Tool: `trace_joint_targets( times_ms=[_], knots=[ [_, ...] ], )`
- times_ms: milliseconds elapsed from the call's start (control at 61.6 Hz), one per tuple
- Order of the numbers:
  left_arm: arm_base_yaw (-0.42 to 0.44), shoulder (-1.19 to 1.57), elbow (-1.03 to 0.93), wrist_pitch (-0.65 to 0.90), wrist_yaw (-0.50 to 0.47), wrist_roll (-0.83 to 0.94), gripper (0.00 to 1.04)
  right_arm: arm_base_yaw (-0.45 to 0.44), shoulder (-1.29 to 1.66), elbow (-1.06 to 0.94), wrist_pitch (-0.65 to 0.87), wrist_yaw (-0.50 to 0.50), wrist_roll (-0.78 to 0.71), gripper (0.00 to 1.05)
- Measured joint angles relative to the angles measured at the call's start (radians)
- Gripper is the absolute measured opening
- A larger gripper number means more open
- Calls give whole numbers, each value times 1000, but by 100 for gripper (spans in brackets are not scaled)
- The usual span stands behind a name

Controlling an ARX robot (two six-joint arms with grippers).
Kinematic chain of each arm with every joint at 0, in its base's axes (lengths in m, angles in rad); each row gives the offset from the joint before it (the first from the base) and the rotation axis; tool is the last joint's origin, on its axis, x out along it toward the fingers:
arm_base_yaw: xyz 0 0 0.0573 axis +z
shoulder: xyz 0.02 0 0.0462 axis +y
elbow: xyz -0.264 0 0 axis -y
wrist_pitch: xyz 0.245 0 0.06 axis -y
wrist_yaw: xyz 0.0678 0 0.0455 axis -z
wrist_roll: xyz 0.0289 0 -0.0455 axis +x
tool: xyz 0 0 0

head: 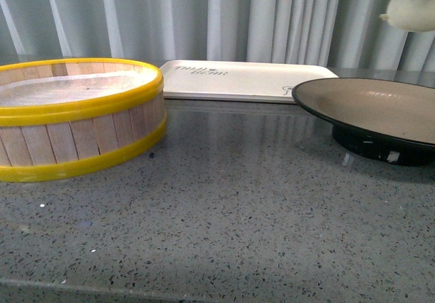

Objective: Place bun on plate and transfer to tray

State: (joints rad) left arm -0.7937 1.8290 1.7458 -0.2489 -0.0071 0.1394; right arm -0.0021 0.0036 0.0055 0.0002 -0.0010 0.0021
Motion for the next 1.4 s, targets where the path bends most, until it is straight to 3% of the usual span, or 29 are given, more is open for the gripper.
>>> trace_joint_targets(
  times_ms=[341, 730, 1395],
  knots=[
    [-80, 143, 81, 2, -67, 34, 4, 0, 0, 0, 0, 0, 0, 96],
    [-63, 297, 276, -74, -106, 75, 4, 0, 0, 0, 0, 0, 0, 96],
    [-16, 370, 304, -80, -126, 92, 4, 0, 0, 0, 0, 0, 0, 96]
  ],
)
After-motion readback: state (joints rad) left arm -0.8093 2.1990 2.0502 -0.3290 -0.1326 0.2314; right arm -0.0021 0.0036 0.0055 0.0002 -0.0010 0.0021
